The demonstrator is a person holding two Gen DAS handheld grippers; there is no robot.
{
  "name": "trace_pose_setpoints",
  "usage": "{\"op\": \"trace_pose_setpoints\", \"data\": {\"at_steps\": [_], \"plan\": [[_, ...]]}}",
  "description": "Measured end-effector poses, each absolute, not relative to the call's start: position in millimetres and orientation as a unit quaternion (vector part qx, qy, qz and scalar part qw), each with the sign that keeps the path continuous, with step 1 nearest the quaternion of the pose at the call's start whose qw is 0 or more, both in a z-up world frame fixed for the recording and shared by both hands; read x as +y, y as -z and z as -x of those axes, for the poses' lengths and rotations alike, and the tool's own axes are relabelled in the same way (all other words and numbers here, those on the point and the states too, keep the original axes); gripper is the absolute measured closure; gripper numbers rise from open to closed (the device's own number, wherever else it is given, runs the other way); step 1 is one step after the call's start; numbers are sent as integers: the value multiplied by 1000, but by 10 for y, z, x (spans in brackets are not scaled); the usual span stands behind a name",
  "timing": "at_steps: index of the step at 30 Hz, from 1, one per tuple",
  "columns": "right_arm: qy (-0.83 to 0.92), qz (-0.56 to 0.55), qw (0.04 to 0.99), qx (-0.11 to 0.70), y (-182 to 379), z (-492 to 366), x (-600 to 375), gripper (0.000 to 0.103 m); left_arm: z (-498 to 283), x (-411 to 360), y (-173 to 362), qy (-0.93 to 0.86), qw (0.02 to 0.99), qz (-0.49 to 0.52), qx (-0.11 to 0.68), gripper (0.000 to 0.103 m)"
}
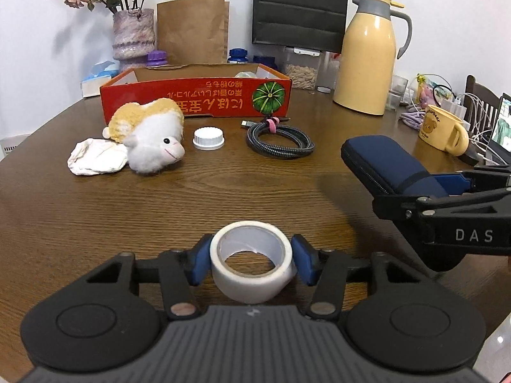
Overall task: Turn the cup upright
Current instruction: 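Carry the tape roll and navy case into the cardboard box and release both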
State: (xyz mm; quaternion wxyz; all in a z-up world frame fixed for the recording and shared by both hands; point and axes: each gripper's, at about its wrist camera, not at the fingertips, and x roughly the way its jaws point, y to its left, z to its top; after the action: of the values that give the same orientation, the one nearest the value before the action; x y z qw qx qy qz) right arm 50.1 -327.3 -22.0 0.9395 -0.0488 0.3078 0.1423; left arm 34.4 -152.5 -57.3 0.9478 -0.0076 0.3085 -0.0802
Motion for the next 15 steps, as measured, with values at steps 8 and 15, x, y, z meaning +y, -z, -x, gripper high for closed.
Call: {"op": "trace_pose_setpoints", "data": {"at_steps": [8, 15], "plan": [[-142, 46, 939, 309, 217, -534, -3206, 42, -375, -1427, 510, 72, 951, 8, 299, 50], [-147, 48, 940, 304, 149, -599, -3096, 42, -459, -1251, 378, 61, 957, 16, 285, 50]]}}
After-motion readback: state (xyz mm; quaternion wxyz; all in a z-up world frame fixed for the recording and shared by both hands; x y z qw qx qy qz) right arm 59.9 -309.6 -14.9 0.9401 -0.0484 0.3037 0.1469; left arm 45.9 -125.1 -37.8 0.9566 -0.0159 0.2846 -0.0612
